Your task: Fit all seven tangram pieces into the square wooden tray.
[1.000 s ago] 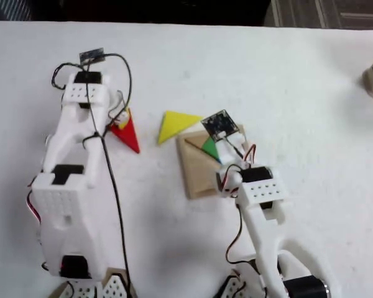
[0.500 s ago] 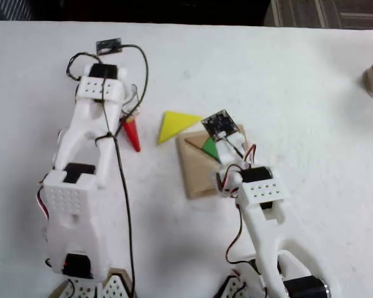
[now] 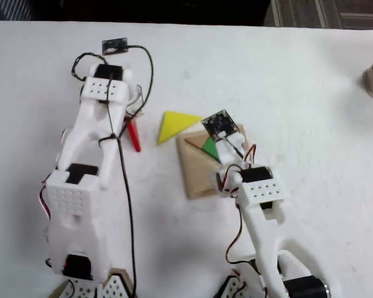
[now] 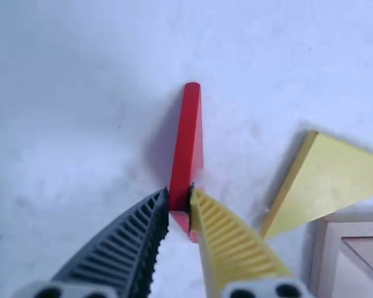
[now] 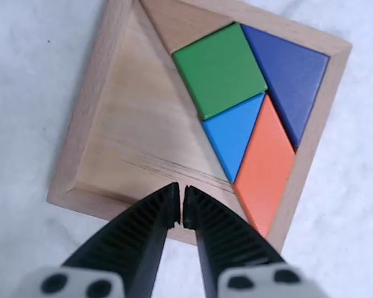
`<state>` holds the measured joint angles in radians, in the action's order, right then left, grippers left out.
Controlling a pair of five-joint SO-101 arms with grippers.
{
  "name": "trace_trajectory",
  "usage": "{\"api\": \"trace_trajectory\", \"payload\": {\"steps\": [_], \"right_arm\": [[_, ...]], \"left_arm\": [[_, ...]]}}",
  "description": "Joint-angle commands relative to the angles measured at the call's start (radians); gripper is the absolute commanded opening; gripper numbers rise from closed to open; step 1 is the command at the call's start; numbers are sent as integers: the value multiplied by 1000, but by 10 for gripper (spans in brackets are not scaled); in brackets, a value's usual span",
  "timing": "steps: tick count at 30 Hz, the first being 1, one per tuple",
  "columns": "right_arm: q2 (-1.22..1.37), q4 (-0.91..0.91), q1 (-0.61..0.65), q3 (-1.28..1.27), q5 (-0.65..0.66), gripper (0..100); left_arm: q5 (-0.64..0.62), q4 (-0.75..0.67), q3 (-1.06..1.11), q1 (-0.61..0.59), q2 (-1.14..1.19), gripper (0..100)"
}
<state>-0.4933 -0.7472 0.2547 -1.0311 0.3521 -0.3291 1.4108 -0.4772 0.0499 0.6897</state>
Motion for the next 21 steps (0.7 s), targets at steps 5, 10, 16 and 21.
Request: {"api": "trace_trajectory", "payload": {"steps": [5, 10, 16, 21], "right_arm": [[-42, 8, -5, 8, 9, 21], [-42, 8, -5, 8, 9, 21], [-42, 8, -5, 8, 9, 21], [-42, 8, -5, 8, 9, 21]], "left_arm": [[17, 0, 17, 44, 91, 53], [20, -8, 15, 38, 91, 58], [18, -3, 15, 38, 91, 129], [12, -2, 15, 38, 94, 150]]}}
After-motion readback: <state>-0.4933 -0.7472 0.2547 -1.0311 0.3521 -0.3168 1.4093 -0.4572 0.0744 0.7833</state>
